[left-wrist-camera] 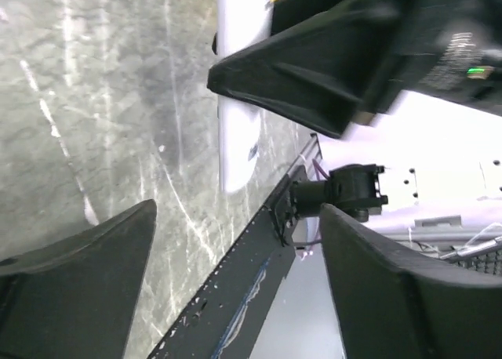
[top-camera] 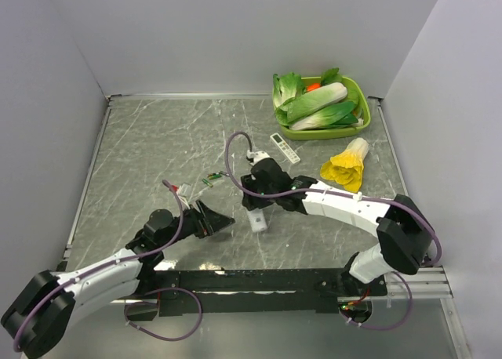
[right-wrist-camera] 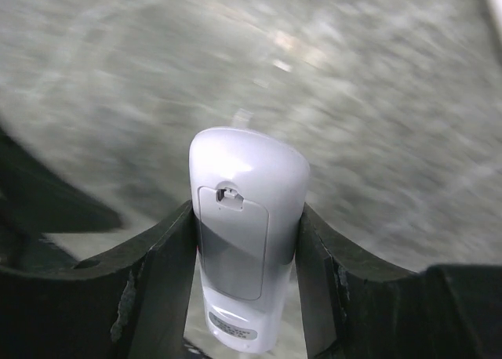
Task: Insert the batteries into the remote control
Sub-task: Place the remote control at the center of the board, then reset both arms
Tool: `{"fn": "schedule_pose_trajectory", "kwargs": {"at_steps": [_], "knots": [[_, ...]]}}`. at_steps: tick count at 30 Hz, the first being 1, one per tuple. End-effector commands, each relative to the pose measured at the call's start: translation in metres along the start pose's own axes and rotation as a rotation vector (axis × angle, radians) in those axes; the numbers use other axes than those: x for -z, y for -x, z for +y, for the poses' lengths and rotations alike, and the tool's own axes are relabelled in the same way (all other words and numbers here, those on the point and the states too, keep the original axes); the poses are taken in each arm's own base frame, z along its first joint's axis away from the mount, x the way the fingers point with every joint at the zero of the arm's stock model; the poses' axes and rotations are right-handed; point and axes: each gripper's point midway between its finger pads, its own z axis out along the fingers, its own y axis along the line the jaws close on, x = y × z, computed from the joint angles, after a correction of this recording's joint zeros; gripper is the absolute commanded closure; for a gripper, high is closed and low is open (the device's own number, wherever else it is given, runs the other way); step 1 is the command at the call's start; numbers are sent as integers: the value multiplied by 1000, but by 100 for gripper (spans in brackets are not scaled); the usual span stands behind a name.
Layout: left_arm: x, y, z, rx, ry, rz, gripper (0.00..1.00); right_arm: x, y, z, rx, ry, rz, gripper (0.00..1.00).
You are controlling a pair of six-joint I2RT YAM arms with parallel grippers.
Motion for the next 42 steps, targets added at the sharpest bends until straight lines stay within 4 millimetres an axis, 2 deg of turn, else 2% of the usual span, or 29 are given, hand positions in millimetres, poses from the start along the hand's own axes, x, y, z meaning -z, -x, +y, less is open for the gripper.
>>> {"fn": "schedule_pose_trajectory", "kwargs": {"at_steps": [1, 3, 6, 7, 9, 10, 12, 13, 15, 16, 17, 18, 19, 21, 22, 24, 25, 28, 29, 31, 32, 34, 35, 37, 38, 40, 41, 42], "knots": [[-1, 18, -2, -34, 59, -64, 6, 4, -27, -36, 38, -91, 88, 95], [1, 24, 2, -45, 98, -91, 0, -4, -40, -48, 36, -113, 138, 95], [4, 31, 3, -63, 144, -108, 1, -14, -59, -58, 35, -132, 200, 95], [5, 41, -4, -75, 144, -141, 1, -17, -64, -59, 33, -129, 213, 94], [10, 42, 4, -87, 214, -139, 1, -24, -70, -63, 29, -137, 233, 92], [12, 54, -2, -98, 233, -179, 1, -26, -72, -64, 29, -138, 239, 91], [19, 53, 9, -114, 321, -162, 1, -33, -78, -68, 30, -146, 263, 82], [21, 66, 1, -132, 337, -202, 1, -35, -80, -69, 25, -145, 270, 79], [28, 68, 7, -159, 408, -187, 1, -41, -87, -71, 19, -137, 299, 71], [29, 78, -5, -175, 406, -205, 1, -42, -88, -73, 15, -142, 304, 66], [32, 83, -6, -188, 434, -220, 1, -43, -90, -74, 18, -143, 306, 62], [37, 91, -15, -208, 452, -227, 1, -45, -91, -76, 15, -152, 309, 57], [40, 95, -16, -219, 476, -230, 1, -45, -92, -77, 17, -154, 312, 48], [49, 111, -24, -258, 534, -266, 0, -45, -91, -79, 15, -156, 308, 40], [51, 116, -24, -273, 564, -273, 1, -45, -89, -80, 11, -160, 305, 31], [61, 133, -27, -313, 643, -309, 1, -41, -81, -80, 10, -160, 284, 22], [63, 139, -28, -324, 667, -325, 1, -39, -77, -82, 7, -162, 276, 14], [72, 160, -35, -372, 726, -367, 1, -28, -56, -85, 3, -172, 214, 1], [77, 169, -34, -389, 748, -382, 1, -19, -42, -89, -11, -178, 173, 0], [80, 182, -41, -399, 752, -409, 1, -8, -27, -95, -27, -193, 133, 0], [88, 194, -41, -407, 770, -440, 1, 4, -11, -102, -49, -198, 78, 0], [91, 203, -42, -406, 758, -449, 1, 21, 4, -113, -82, -220, 28, 0], [100, 216, -37, -403, 784, -481, 1, 39, 22, -126, -119, -242, -43, 0], [104, 221, -38, -395, 756, -475, 1, 60, 35, -140, -160, -276, -111, 0], [116, 233, -31, -382, 787, -510, 1, 82, 45, -147, -183, -289, -176, 0], [121, 237, -31, -373, 767, -512, 1, 111, 56, -171, -249, -349, -258, 0], [132, 243, -26, -366, 790, -539, 1, 135, 61, -176, -267, -374, -323, 0], [137, 244, -27, -364, 794, -552, 1, 151, 63, -192, -303, -425, -367, 0]]}}
